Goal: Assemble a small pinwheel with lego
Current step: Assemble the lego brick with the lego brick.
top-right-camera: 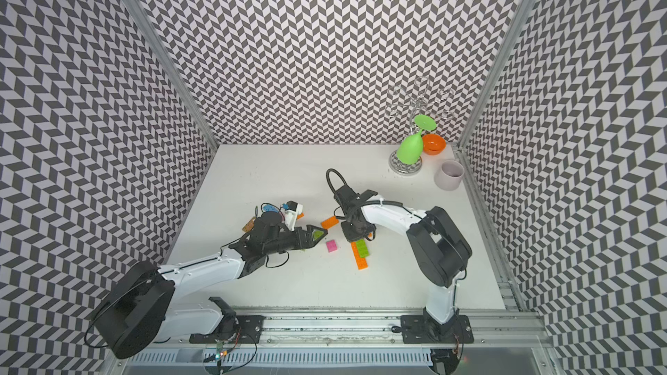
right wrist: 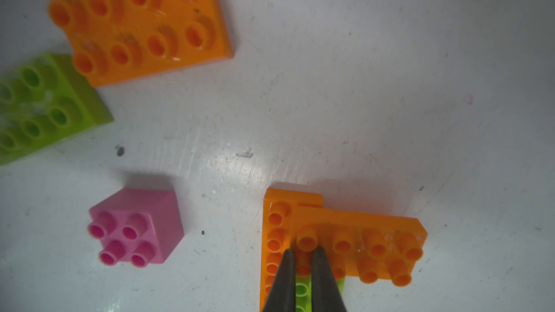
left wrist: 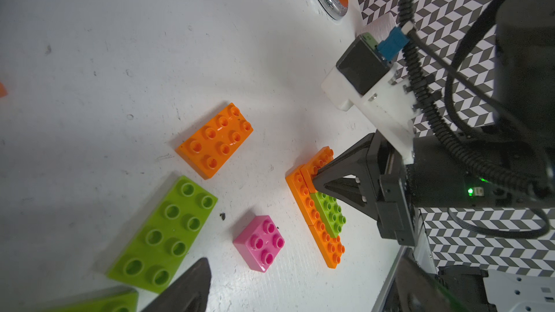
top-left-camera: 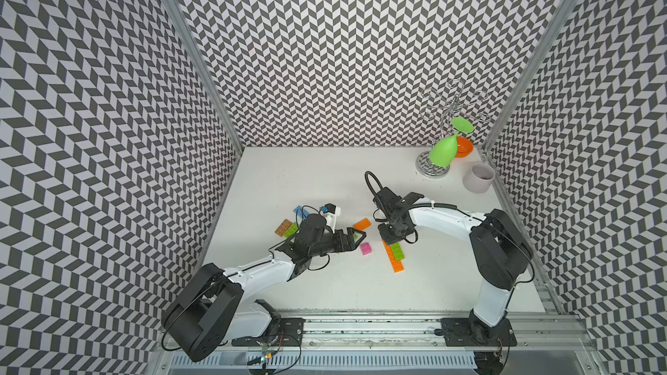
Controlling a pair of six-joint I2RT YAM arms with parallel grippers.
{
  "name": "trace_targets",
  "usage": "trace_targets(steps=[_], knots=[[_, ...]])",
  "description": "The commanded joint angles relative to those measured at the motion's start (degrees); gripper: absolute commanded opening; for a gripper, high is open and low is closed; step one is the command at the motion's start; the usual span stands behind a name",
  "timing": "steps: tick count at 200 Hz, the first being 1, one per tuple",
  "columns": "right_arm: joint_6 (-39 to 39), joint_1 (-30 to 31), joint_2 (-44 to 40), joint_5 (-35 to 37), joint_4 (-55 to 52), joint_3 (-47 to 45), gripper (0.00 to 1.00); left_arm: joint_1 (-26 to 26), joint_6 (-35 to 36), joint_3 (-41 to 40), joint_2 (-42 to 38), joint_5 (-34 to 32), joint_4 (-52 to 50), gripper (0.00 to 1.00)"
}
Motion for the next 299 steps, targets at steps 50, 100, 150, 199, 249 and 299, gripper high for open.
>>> trace_targets(steps=[50, 100, 150, 199, 249, 299], knots=[[1.8, 0.7, 5.7, 3.0, -0.6, -3.2, 0.11, 0.0, 0.8, -0.6, -0.7, -1.6, 0.3, 0.95], [3.2, 0.7, 3.2, 6.1, -2.7, -1.7, 0.11, 0.1, 2.7, 0.4, -2.6, -2.8, -3.6, 0.95], [4.0, 0.7, 2.1, 7.7, -3.8, -2.7, 0.11, 0.1, 2.8, 0.0, -4.0, -2.9, -4.5, 0.95], [4.1, 0.8, 1.4, 5.3, -2.9, 1.0, 0.17, 0.1, 2.8, -0.2, -5.8, -4.1, -5.9, 0.95], [4.3, 0.8, 0.8, 4.1, -4.2, 7.6, 0.21, 0.2, 2.8, 0.3, -7.7, -4.3, -7.4, 0.95], [3.3, 0.9, -2.8, 3.7, -1.9, 7.4, 0.29, 1.0, 2.5, -0.2, -9.8, -4.9, -8.8, 0.95]])
